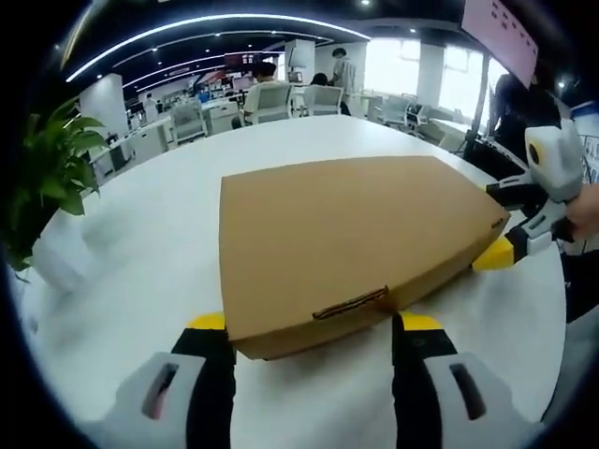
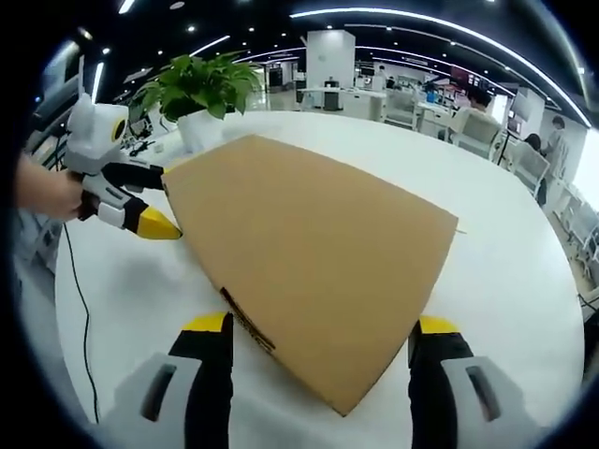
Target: Operate the shoe box by opening the lid, removing the specified soft item, and placing it in the target area until the item is outside and the box remains undamaged.
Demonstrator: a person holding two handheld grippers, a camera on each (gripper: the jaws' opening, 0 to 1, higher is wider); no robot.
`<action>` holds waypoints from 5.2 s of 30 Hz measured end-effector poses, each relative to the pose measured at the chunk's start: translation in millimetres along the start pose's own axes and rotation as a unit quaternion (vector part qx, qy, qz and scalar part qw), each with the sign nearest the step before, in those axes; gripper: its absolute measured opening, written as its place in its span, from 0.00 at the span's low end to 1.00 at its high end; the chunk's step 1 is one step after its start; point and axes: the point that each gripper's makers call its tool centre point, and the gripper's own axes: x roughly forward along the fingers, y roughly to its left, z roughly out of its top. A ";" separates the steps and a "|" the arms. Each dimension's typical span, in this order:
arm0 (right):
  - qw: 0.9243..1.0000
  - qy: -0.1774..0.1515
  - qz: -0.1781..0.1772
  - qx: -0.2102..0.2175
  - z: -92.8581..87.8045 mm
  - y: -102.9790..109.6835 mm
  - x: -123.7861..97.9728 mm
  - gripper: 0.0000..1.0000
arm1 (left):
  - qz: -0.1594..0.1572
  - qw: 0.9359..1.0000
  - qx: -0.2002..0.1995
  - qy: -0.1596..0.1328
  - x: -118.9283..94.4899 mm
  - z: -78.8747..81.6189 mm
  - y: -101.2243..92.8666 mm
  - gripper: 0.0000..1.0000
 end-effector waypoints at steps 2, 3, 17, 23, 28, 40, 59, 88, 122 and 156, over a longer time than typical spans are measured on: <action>1.000 -0.001 0.002 0.003 0.0 2.6 -3.3 0.75 | 0.002 1.000 -0.005 -0.002 -3.3 -2.1 -1.5 0.66; 1.000 -0.001 0.003 0.003 -0.1 3.5 -4.0 0.75 | 0.003 1.000 -0.008 -0.002 -4.3 -2.8 -2.0 0.66; 1.000 0.008 0.014 -0.006 -1.8 4.9 -7.1 0.75 | 0.036 0.999 -0.029 0.000 -19.1 -13.6 -11.5 0.64; 1.000 0.009 0.016 -0.010 -2.2 6.9 -11.2 0.74 | 0.045 0.999 -0.027 -0.003 -23.1 -16.2 -13.9 0.62; 1.000 0.012 0.018 -0.010 -2.7 4.6 -10.1 0.74 | 0.046 0.998 -0.029 -0.003 -24.4 -16.1 -15.0 0.62; 0.999 0.018 0.024 -0.017 -7.6 7.4 -14.0 0.74 | 0.053 0.998 -0.042 0.003 -32.9 -23.0 -21.7 0.62; 0.999 0.026 0.036 -0.031 -24.0 22.3 -30.7 0.74 | 0.065 0.996 -0.066 0.012 -56.6 -44.8 -40.4 0.61; 0.997 0.033 0.039 -0.051 -38.1 38.4 -47.5 0.75 | 0.080 0.993 -0.083 0.020 -70.5 -64.4 -50.2 0.60; 0.998 0.026 0.039 -0.049 -68.9 54.7 -66.7 0.75 | 0.086 0.992 -0.093 0.020 -102.6 -97.9 -78.6 0.59; 0.998 0.020 0.045 -0.037 -78.6 72.3 -74.2 0.75 | 0.085 0.990 -0.107 0.029 -118.3 -112.5 -81.2 0.58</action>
